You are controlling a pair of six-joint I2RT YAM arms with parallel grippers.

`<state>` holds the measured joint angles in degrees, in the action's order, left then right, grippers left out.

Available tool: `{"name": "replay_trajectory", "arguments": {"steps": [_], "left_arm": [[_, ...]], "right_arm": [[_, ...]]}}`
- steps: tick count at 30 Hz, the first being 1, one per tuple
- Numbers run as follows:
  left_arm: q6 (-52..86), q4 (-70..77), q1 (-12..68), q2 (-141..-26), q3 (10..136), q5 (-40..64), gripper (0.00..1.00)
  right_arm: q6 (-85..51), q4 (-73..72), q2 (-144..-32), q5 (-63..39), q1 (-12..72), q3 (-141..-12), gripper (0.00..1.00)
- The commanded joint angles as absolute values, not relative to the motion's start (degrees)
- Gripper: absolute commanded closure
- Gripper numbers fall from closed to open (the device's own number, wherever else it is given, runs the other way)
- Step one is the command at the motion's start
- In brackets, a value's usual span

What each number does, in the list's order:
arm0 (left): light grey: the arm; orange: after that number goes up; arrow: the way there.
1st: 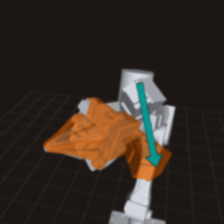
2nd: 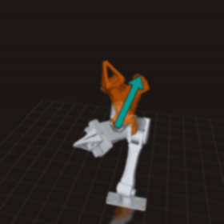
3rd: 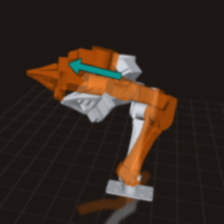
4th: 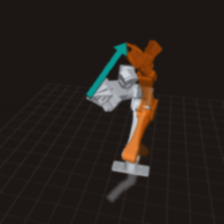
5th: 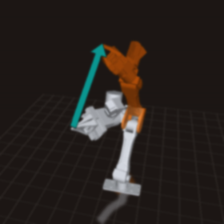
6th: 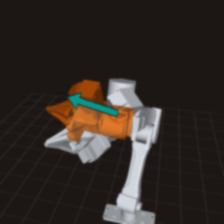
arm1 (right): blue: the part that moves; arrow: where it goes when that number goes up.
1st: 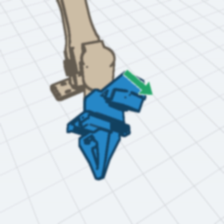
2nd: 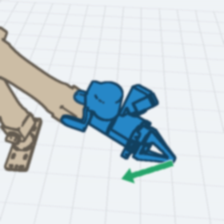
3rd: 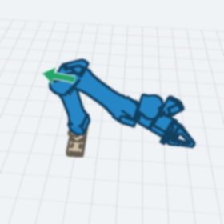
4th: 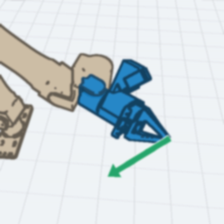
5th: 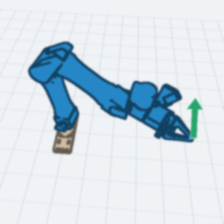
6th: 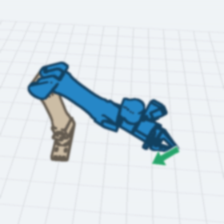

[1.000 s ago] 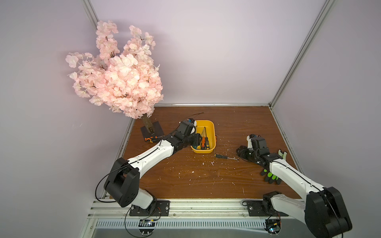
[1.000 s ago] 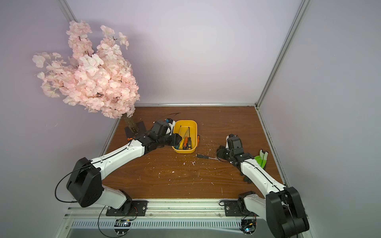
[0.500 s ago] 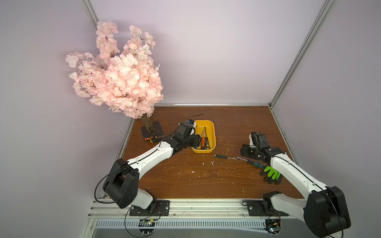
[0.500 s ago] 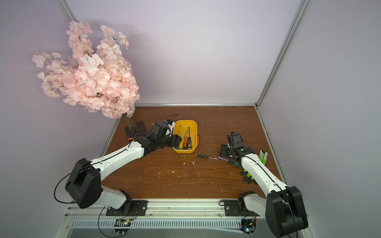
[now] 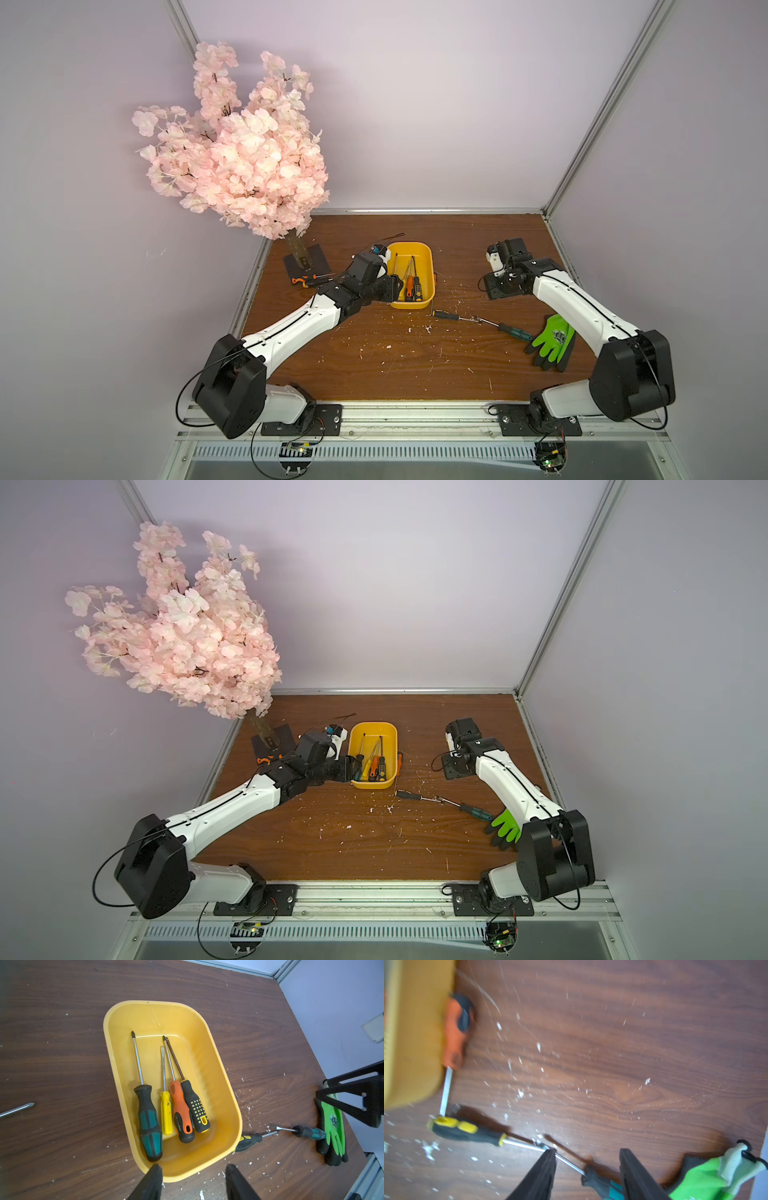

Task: Put the screwdriver on the desktop into the storage box
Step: Pick up the screwdriver from the center of the board.

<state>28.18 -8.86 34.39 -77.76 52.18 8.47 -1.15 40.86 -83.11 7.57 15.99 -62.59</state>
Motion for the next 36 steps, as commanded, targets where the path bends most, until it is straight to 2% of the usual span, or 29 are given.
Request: {"name": "replay_trajectory", "arguments": {"steps": [1,11,20,27,36], "left_arm": [[26.5,-8.5,33.7,-76.4,51.2,8.4,0.47],[25.8,-8.4,31.8,-76.0,50.4,10.1,0.47],[26.4,-7.3,31.5,-75.8,49.5,10.3,0.47],[26.7,-7.2,31.3,-75.4,49.4,10.2,0.47],[26.7,-8.1,31.1,-74.4,49.0,9.3,0.47]], "right_arm": [[4.1,45.4,-84.3,10.9,16.5,-61.8,0.45],[11.6,44.4,-87.0,8.8,22.1,-56.7,0.49],[12.7,44.7,-92.5,8.8,24.7,-58.0,0.53],[12.2,44.4,-96.8,13.4,24.7,-60.7,0.61],[12.4,43.8,-99.8,13.5,24.5,-62.3,0.77]]}}
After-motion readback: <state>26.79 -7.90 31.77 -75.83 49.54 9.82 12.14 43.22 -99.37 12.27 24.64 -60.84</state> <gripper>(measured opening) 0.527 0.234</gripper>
